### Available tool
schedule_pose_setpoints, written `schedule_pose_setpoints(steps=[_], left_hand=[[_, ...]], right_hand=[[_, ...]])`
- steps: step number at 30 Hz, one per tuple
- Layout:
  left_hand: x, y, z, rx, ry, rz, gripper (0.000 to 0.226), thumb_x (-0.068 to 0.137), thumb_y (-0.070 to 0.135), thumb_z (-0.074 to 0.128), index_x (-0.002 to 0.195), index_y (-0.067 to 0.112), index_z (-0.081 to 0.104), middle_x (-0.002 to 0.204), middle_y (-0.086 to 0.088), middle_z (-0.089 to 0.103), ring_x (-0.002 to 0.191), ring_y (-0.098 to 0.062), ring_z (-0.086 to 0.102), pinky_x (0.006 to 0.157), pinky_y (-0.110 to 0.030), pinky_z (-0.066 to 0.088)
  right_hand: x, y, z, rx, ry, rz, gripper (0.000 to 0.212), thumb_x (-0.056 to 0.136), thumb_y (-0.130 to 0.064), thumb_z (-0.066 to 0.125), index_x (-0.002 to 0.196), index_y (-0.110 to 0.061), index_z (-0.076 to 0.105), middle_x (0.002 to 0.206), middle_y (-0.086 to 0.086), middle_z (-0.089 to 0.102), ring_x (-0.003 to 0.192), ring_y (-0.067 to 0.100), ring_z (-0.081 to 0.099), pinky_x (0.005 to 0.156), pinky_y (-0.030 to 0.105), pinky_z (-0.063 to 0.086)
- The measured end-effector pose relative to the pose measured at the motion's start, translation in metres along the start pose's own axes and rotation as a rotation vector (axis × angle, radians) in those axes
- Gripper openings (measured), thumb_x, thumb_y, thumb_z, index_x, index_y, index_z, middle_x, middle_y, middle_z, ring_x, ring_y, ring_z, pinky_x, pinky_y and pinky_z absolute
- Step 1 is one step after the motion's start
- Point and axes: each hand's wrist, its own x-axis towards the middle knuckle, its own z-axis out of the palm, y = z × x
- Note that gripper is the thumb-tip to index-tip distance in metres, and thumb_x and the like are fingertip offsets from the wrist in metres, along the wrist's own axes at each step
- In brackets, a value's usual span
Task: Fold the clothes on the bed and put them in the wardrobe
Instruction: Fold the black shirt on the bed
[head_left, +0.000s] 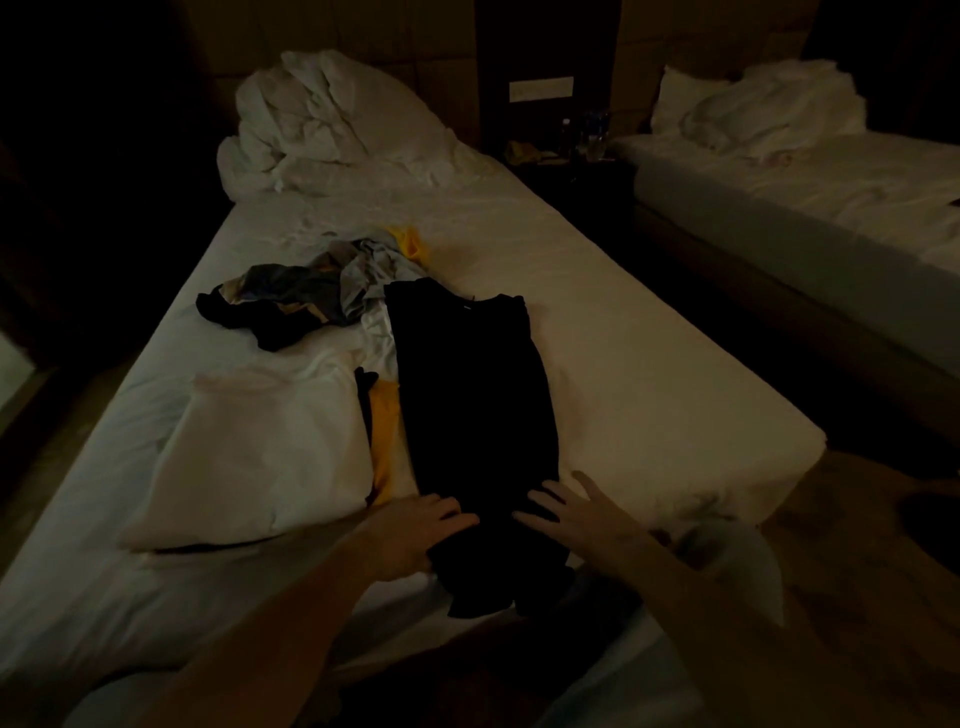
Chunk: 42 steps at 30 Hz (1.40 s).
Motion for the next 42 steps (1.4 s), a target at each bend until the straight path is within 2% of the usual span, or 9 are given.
schedule_pose_setpoints(steps=[3, 12, 15, 18, 23, 26, 28, 32, 42], left_hand=[[0.004, -0.002, 0.002, 0.148, 0.031, -0.011, 0.059, 0.097, 0.033, 0.050, 0.148, 0.034, 0.022, 0.144, -0.001, 0.035, 0.127, -0.025, 0.038, 0.097, -0.040, 0.046], [0.005, -0.013, -0.015, -0.414, 0.161, -0.380, 0.019, 0.100, 0.015, 0.044, 0.100, 0.009, 0.062, 0.109, -0.012, 0.064, 0.105, -0.030, 0.060, 0.078, -0.026, 0.040], [0.001, -0.019, -0.030, -0.599, 0.291, -0.595, 0.022, 0.103, 0.016, 0.040, 0.106, 0.009, 0.061, 0.103, -0.008, 0.064, 0.105, -0.030, 0.060, 0.073, -0.025, 0.034], [0.006, -0.034, -0.039, -0.851, 0.393, -0.610, 0.025, 0.100, 0.009, 0.044, 0.118, 0.019, 0.059, 0.109, 0.001, 0.060, 0.101, -0.019, 0.058, 0.081, -0.027, 0.041], [0.022, -0.056, -0.083, -1.938, 0.624, -0.747, 0.018, 0.093, 0.004, 0.046, 0.084, 0.009, 0.061, 0.078, -0.009, 0.058, 0.065, -0.023, 0.060, 0.055, -0.030, 0.050], [0.034, -0.082, -0.104, -2.163, 0.674, -0.782, 0.031, 0.085, 0.034, 0.065, 0.101, 0.008, 0.065, 0.094, -0.012, 0.068, 0.088, -0.030, 0.066, 0.078, -0.041, 0.054], [0.041, -0.100, -0.116, -2.165, 0.672, -0.728, 0.059, 0.074, 0.046, 0.076, 0.121, 0.014, 0.064, 0.115, -0.010, 0.070, 0.106, -0.031, 0.067, 0.090, -0.044, 0.053], [0.054, -0.149, -0.126, -2.035, 0.772, -0.655, 0.039, 0.092, 0.025, 0.063, 0.126, 0.006, 0.057, 0.121, -0.018, 0.064, 0.105, -0.033, 0.066, 0.078, -0.037, 0.056], [0.140, -0.283, -0.142, -1.880, 0.798, -0.746, 0.017, 0.099, 0.002, 0.048, 0.102, 0.010, 0.062, 0.076, -0.008, 0.054, 0.054, -0.017, 0.052, 0.054, -0.028, 0.042]], right_hand=[[0.018, -0.008, 0.015, -0.010, 0.053, 0.038, 0.115, 0.032, -0.036, 0.096, 0.133, -0.023, 0.044, 0.126, 0.009, 0.063, 0.111, 0.031, 0.063, 0.083, 0.047, 0.057], [0.029, 0.006, -0.016, 0.395, 0.122, 0.168, 0.039, 0.092, -0.025, 0.050, 0.129, -0.015, 0.053, 0.132, 0.007, 0.049, 0.122, 0.029, 0.043, 0.101, 0.043, 0.035], [0.034, 0.017, -0.032, 0.790, 0.175, 0.296, 0.032, 0.094, -0.037, 0.043, 0.093, -0.011, 0.061, 0.093, 0.016, 0.058, 0.085, 0.035, 0.057, 0.074, 0.038, 0.043], [0.042, 0.026, -0.046, 1.031, 0.296, 0.407, 0.043, 0.100, -0.020, 0.048, 0.059, -0.017, 0.034, 0.056, 0.004, 0.033, 0.052, 0.015, 0.028, 0.054, 0.029, 0.022], [0.070, 0.056, -0.096, 1.287, 0.591, 0.513, 0.021, 0.095, -0.008, 0.054, 0.115, -0.015, 0.054, 0.095, -0.004, 0.058, 0.083, 0.010, 0.056, 0.075, 0.023, 0.042], [0.092, 0.077, -0.129, 1.499, 0.699, 0.561, 0.027, 0.096, -0.013, 0.058, 0.122, -0.005, 0.059, 0.104, 0.004, 0.064, 0.095, 0.021, 0.062, 0.089, 0.036, 0.050], [0.106, 0.091, -0.145, 1.729, 0.726, 0.588, 0.022, 0.097, -0.017, 0.058, 0.113, -0.003, 0.064, 0.099, 0.008, 0.068, 0.089, 0.025, 0.066, 0.084, 0.042, 0.052], [0.136, 0.128, -0.162, 1.971, 0.683, 0.572, 0.016, 0.099, -0.020, 0.056, 0.110, -0.011, 0.063, 0.101, 0.009, 0.066, 0.090, 0.031, 0.065, 0.088, 0.052, 0.050], [0.273, 0.232, -0.146, 1.745, 0.548, 0.709, 0.042, 0.094, -0.026, 0.065, 0.130, -0.007, 0.056, 0.106, 0.004, 0.065, 0.102, 0.030, 0.064, 0.098, 0.050, 0.050]])
